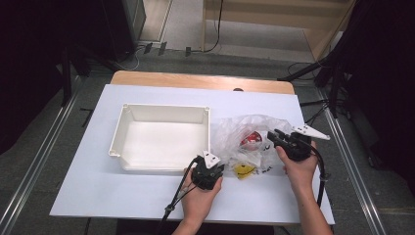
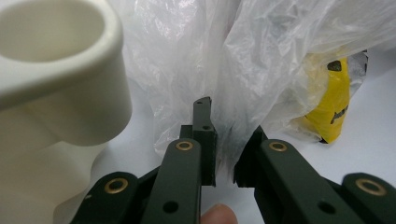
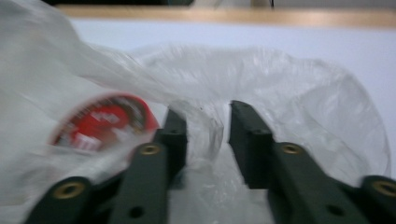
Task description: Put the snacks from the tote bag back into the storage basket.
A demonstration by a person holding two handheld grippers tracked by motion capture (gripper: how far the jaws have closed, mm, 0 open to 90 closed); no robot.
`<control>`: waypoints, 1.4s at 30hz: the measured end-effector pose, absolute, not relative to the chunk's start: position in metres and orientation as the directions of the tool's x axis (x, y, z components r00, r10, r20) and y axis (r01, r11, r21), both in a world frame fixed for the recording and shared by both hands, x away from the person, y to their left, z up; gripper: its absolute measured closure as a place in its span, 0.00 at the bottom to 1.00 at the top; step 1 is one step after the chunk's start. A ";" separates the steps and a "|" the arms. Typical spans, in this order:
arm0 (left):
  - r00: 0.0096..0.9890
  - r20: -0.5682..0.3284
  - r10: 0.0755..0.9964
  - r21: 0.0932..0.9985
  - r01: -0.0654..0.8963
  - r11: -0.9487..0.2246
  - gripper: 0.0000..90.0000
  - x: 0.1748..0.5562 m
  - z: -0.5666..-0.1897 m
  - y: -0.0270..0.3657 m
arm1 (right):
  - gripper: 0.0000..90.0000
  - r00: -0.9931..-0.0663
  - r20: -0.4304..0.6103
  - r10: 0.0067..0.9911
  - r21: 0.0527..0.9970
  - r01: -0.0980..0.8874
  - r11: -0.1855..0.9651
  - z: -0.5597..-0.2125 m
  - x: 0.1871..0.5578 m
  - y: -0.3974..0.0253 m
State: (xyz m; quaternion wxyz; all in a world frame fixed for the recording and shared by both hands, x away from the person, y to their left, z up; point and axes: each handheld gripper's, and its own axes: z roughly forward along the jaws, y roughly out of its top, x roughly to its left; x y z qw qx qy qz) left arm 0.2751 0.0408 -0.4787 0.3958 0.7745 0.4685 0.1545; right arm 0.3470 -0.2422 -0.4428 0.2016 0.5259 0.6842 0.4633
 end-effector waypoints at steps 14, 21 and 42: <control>0.514 -0.140 0.846 0.755 0.608 -0.244 0.95 0.276 -0.479 0.042 | 0.86 -0.258 0.174 0.950 0.746 0.664 0.044 -0.482 0.364 -0.255; 0.522 -0.144 0.841 0.767 0.596 -0.239 0.91 0.274 -0.478 0.042 | 0.52 -0.276 0.206 0.939 0.865 0.501 -0.042 -0.452 0.348 -0.263; 0.538 -0.133 0.832 0.785 0.570 -0.243 0.88 0.272 -0.478 0.042 | 0.55 -0.544 0.174 0.821 0.884 0.453 0.112 -0.438 0.333 -0.227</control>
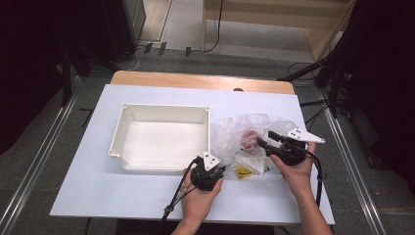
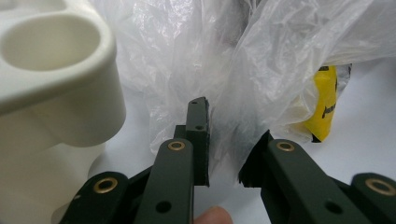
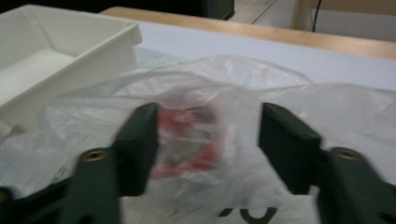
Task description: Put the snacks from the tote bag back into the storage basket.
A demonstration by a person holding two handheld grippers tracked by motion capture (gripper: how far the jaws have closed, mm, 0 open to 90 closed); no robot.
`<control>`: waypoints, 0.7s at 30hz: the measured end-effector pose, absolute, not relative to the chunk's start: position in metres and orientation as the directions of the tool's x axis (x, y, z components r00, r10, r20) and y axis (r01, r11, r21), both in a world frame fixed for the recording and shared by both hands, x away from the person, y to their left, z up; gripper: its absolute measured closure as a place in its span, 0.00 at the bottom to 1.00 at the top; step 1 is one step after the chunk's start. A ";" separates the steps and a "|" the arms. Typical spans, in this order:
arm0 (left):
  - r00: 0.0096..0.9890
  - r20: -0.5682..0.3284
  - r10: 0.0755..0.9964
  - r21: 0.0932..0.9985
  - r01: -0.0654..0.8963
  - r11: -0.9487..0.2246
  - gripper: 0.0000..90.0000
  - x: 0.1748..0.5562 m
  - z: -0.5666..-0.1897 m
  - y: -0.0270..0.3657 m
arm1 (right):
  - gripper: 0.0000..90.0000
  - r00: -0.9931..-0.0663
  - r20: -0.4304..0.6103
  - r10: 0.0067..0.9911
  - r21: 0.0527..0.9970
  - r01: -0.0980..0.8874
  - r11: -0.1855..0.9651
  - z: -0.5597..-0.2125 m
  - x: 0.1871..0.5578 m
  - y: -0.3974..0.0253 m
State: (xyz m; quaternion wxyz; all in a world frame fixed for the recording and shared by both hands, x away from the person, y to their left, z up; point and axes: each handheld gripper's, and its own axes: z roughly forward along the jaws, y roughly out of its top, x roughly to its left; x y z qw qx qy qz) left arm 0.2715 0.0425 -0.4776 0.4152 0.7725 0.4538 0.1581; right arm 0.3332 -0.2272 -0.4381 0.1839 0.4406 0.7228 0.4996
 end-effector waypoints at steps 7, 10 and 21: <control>0.538 -0.134 0.832 0.789 0.566 -0.239 0.88 0.271 -0.478 0.042 | 0.82 -0.538 0.196 0.820 0.877 0.470 0.098 -0.442 0.334 -0.225; 0.541 -0.131 0.831 0.788 0.565 -0.244 0.88 0.271 -0.478 0.042 | 0.99 -0.537 0.161 0.828 0.886 0.449 0.119 -0.440 0.333 -0.226; 0.540 -0.120 0.833 0.782 0.568 -0.256 0.93 0.271 -0.478 0.041 | 1.00 -0.543 0.125 0.830 0.895 0.423 0.143 -0.439 0.369 -0.213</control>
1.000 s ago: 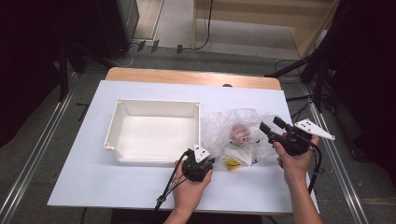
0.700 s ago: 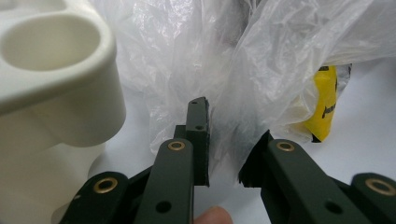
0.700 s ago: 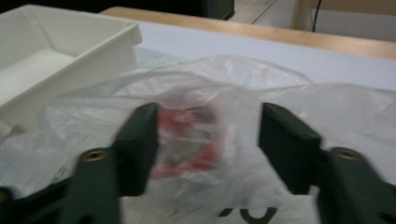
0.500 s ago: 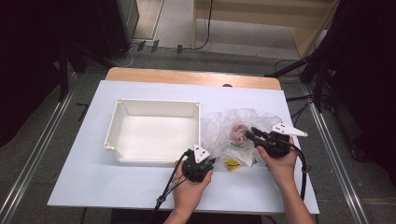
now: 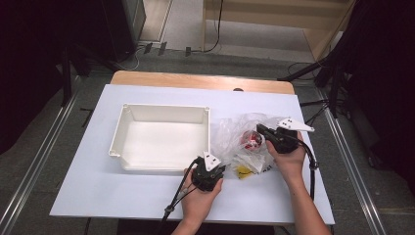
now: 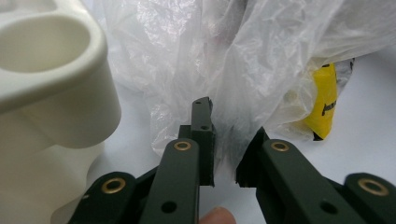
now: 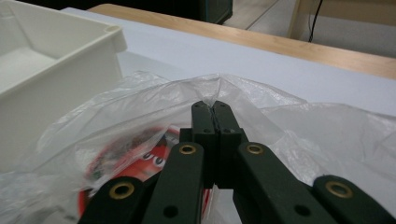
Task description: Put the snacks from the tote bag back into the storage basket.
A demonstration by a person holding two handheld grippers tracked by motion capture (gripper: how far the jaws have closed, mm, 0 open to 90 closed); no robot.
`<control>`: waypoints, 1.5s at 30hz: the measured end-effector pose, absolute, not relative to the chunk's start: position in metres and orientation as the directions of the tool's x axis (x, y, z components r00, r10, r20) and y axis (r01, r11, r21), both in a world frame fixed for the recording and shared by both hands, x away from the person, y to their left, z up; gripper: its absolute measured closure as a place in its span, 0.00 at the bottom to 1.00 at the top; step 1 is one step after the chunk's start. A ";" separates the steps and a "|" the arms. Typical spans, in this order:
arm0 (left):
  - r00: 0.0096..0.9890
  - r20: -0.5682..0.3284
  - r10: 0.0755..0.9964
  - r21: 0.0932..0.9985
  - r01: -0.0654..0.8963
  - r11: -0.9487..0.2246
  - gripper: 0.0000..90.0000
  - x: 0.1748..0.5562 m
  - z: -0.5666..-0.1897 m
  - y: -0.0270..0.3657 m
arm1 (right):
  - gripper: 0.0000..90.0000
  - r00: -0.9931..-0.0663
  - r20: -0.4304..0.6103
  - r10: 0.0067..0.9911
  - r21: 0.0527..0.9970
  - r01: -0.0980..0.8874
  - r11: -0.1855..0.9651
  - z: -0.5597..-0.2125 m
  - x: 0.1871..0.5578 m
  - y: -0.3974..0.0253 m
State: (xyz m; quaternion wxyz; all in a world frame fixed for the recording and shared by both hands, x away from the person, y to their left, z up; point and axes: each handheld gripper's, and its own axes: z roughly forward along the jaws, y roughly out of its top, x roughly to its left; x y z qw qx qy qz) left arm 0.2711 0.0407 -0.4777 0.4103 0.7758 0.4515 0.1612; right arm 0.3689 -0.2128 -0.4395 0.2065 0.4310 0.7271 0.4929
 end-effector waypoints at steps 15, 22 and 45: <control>0.535 -0.107 0.838 0.770 0.578 -0.271 1.00 0.272 -0.478 0.039 | 1.00 -0.390 0.368 0.844 0.691 0.722 0.033 -0.492 0.405 -0.238; 0.536 -0.114 0.837 0.769 0.581 -0.267 0.98 0.273 -0.479 0.039 | 0.66 -0.366 0.315 0.875 0.765 0.644 -0.007 -0.470 0.387 -0.245; 0.555 -0.125 0.823 0.796 0.551 -0.251 0.90 0.269 -0.477 0.041 | 0.94 -0.660 0.135 0.740 0.858 0.451 0.246 -0.452 0.288 -0.167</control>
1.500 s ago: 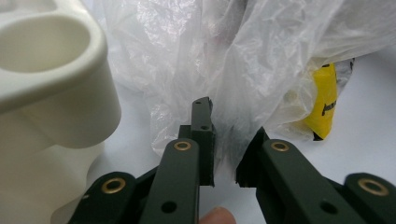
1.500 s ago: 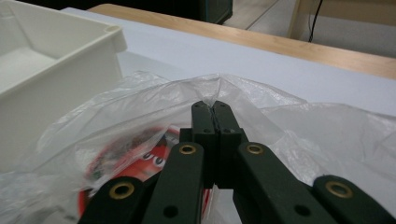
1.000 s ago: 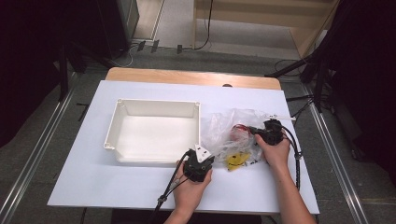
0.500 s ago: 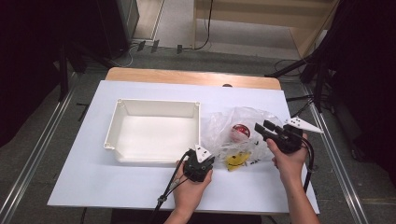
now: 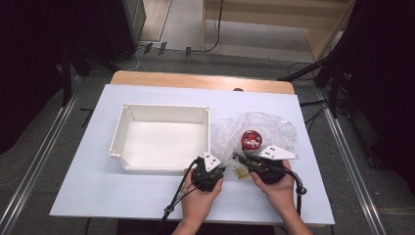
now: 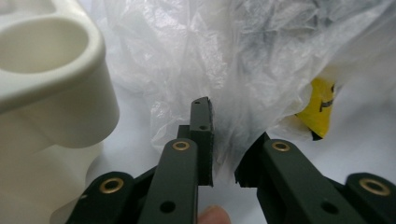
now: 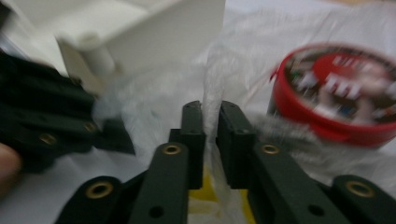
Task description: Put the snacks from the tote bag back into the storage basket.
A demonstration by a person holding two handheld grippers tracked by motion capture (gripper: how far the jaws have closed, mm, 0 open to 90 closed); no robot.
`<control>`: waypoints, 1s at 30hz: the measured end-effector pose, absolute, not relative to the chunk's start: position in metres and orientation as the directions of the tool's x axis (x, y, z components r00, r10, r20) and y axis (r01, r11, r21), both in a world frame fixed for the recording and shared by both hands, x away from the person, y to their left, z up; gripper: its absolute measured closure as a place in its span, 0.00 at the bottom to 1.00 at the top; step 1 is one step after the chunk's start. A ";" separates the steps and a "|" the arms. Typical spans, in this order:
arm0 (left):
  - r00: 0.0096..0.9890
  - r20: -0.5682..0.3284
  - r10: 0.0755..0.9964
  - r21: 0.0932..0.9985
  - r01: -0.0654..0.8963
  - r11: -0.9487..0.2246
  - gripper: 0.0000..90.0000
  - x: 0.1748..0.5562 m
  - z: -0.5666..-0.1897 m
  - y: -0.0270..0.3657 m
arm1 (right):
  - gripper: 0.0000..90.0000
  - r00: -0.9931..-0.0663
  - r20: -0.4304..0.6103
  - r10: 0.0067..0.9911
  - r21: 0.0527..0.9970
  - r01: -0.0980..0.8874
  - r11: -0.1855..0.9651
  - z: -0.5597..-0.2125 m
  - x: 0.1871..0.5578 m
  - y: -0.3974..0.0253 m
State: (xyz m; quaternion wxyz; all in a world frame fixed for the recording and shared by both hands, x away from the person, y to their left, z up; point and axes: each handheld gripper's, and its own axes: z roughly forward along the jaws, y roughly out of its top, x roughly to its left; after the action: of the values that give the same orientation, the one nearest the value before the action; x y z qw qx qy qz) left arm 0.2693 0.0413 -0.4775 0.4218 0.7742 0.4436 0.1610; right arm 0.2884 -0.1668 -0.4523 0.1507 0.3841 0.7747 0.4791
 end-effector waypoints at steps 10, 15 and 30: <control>0.650 -0.116 0.751 0.856 0.449 -0.257 0.55 0.260 -0.475 0.042 | 1.00 -0.605 0.175 0.777 0.752 0.592 0.291 -0.488 0.302 -0.164; 0.641 -0.103 0.761 0.861 0.440 -0.254 0.50 0.262 -0.475 0.038 | 1.00 -0.609 0.168 0.775 0.756 0.584 0.295 -0.488 0.302 -0.163; 0.592 -0.105 0.799 0.765 0.562 -0.315 0.94 0.276 -0.479 0.030 | 0.85 -0.524 0.079 0.848 0.915 0.375 0.147 -0.446 0.281 -0.198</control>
State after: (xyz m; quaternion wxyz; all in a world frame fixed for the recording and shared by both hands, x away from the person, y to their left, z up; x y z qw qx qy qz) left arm 0.2756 0.0299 -0.4792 0.4003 0.7972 0.4267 0.1485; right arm 0.2812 -0.1981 -0.4456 0.2385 0.4254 0.7189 0.4953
